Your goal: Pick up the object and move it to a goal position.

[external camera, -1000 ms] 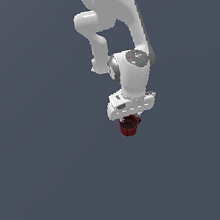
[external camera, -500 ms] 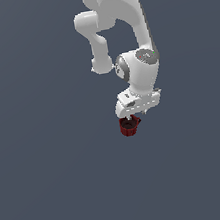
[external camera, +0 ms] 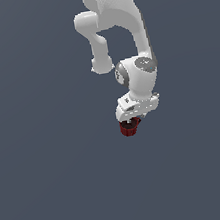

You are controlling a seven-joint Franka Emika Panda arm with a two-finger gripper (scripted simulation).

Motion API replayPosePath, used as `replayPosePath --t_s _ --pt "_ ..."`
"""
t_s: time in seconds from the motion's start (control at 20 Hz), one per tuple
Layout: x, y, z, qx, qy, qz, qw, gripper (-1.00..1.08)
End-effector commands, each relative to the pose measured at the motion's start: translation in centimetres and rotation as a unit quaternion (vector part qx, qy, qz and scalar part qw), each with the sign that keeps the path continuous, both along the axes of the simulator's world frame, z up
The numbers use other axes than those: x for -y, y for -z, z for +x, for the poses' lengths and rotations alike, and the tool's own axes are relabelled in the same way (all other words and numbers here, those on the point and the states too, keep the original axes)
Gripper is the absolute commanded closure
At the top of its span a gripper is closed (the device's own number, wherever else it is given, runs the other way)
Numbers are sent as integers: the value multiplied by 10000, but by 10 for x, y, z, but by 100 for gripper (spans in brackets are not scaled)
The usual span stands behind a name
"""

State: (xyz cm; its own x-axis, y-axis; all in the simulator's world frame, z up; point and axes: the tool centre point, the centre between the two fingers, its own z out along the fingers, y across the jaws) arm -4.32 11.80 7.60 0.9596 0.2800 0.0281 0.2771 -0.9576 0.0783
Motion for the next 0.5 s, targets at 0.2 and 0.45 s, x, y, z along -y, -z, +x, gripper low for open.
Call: replayPosePath --t_s 0.2,0.45 --pt "0 3 0 7 -4 1 10000 108" --pt "0 3 0 7 -4 1 10000 108"
